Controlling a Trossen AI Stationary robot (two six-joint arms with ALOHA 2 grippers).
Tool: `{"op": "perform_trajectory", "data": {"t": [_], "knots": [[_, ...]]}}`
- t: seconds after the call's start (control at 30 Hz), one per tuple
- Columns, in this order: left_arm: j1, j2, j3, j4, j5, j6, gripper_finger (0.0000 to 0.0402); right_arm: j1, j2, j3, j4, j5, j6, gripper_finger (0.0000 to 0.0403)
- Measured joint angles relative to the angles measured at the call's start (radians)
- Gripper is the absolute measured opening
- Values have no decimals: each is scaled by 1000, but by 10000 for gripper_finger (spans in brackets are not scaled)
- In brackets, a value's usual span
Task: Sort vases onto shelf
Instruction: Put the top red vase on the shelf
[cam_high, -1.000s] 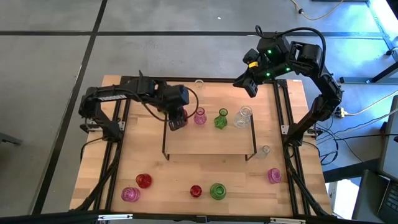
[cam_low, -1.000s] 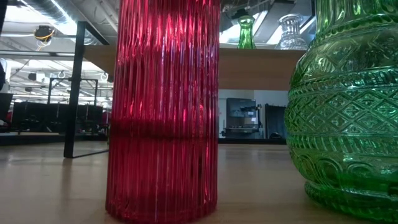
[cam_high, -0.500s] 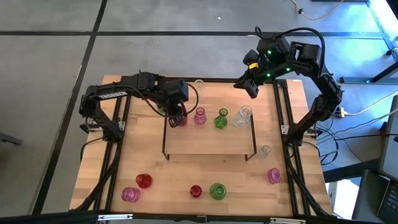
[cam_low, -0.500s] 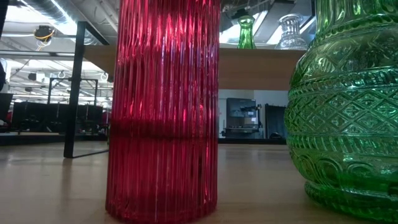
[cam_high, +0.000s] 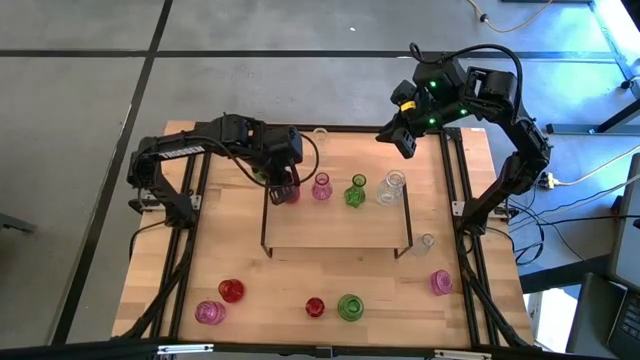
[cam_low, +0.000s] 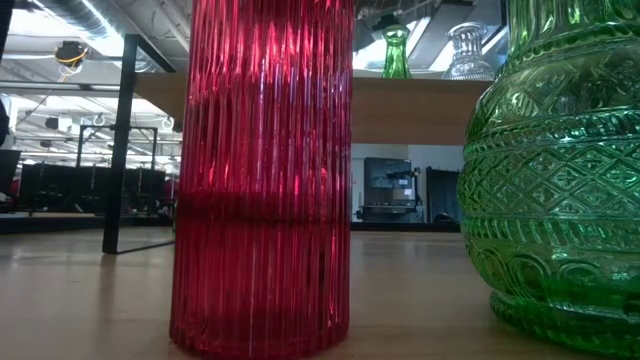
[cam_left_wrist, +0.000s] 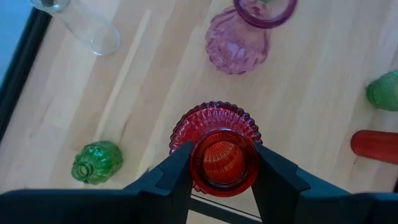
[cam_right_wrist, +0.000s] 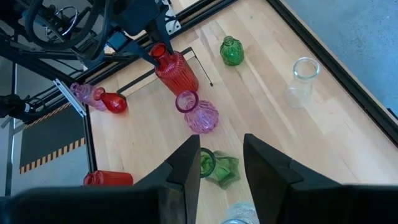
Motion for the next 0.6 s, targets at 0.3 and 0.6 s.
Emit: {"op": "perform_trajectory", "data": {"t": [0.3,0.6], "knots": [[0,2,0,0,9,15,137,0,0,0,0,-27,0,111],[2,2,0,10,8,15,137,0,0,0,0,-33,0,111]]}}
